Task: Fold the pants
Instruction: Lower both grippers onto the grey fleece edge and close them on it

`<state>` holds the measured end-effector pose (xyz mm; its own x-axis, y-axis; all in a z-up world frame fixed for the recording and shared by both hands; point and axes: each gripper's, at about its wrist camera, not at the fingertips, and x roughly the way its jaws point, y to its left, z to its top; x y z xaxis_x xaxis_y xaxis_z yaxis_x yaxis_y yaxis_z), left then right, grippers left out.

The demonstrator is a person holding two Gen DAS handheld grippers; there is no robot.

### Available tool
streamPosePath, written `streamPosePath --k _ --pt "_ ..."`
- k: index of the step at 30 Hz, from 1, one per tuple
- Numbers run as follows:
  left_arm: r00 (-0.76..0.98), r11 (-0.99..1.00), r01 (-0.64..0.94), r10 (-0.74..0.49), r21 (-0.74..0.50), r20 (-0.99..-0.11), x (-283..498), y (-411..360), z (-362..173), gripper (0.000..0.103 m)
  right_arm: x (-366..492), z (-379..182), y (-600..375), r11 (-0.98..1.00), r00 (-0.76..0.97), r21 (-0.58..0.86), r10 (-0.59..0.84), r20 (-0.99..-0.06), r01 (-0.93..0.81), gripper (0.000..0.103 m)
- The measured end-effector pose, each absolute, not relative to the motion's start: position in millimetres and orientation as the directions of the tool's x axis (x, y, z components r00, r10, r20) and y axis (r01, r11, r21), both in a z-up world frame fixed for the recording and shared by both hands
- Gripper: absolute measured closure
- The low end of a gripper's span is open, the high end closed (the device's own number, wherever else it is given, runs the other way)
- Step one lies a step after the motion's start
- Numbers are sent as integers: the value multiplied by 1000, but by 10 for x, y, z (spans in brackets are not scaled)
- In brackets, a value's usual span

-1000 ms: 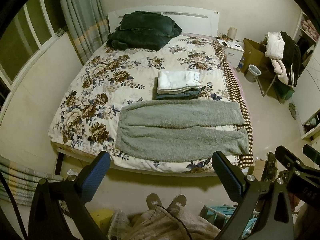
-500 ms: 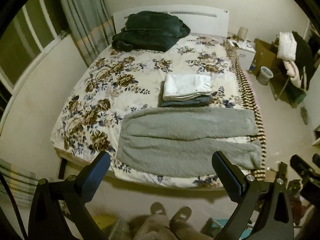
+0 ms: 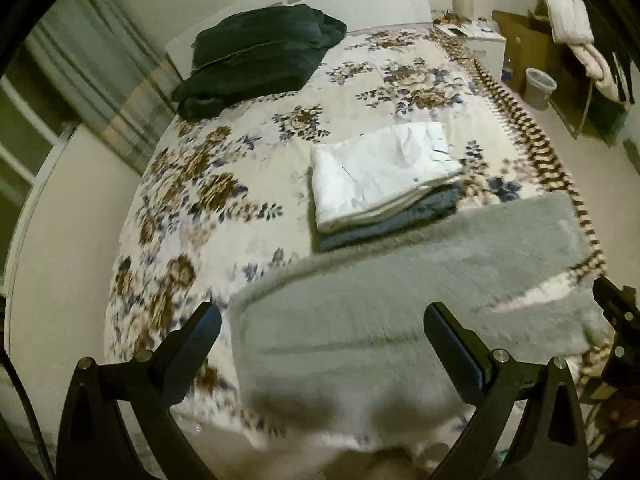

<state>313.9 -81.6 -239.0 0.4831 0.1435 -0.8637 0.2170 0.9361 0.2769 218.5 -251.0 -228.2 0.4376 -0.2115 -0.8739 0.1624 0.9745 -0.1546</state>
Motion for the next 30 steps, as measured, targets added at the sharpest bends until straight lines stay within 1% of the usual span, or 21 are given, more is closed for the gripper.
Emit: streamPosePath --k 3,5,7,10,12,14,16,19,20,23,24,25,26,27,28,29,30 --pt "444 944 196 157 266 -882 3581 -708 -2918 0 2815 -2880 -2517 975 407 -171 -214 -888 141 0" --pt "378 957 162 163 239 -911 3849 -588 -3347 0 3173 -3296 -2528 979 379 -160 -196 -904 125 0" --pt "339 966 127 171 224 -925 4019 -507 -3658 0 3475 -3731 -2561 981 357 -139 -178 -917 133 0" --pt "284 976 76 176 205 -942 4240 -400 -4143 0 3944 -4451 -2714 975 308 -66 -131 -942 213 0" --pt "253 982 36 173 188 -952 4371 -305 -4426 0 4127 -4846 -2833 962 283 -1 -81 -956 274 0" --pt "235 985 2 164 170 -958 4470 -190 -4649 0 4245 -5207 -2930 949 267 31 -56 -962 314 0" --pt "223 987 -12 156 158 -962 4575 -139 -4815 0 4396 -5530 -2979 949 242 27 -52 -969 313 0" --pt "206 990 0 135 138 -969 4771 -70 -5110 1 4540 -5897 -3025 961 215 -20 -82 -973 275 0" --pt "187 991 18 126 131 -974 4833 -72 -5242 4 4568 -5979 -3054 964 208 -29 -86 -974 265 0" --pt "155 990 77 104 117 -982 5004 -100 -5534 10 4605 -6171 -3119 967 200 -24 -76 -977 253 1" --pt "146 989 102 93 109 -985 5053 -113 -5638 12 4660 -6252 -3133 966 195 -24 -76 -978 257 4" --pt "138 987 126 86 104 -987 5089 -130 -5729 18 4662 -6305 -3135 965 189 -9 -61 -980 262 10" --pt "135 986 144 69 88 -988 5112 -141 -5811 23 4733 -6406 -3162 961 183 23 -29 -983 275 11" --pt "132 985 163 36 57 -991 5129 -144 -5884 24 4771 -6472 -3180 956 180 58 5 -984 289 14" --pt "139 984 173 22 46 -990 5132 -141 -5919 27 4797 -6526 -3181 951 189 96 41 -981 295 22" --pt "156 982 187 -1 28 -988 5126 -137 -5934 35 4800 -6547 -3169 950 195 108 51 -980 293 29" --pt "163 981 195 -19 14 -986 5114 -133 -5942 40 4798 -6563 -3131 951 211 128 69 -975 281 46"
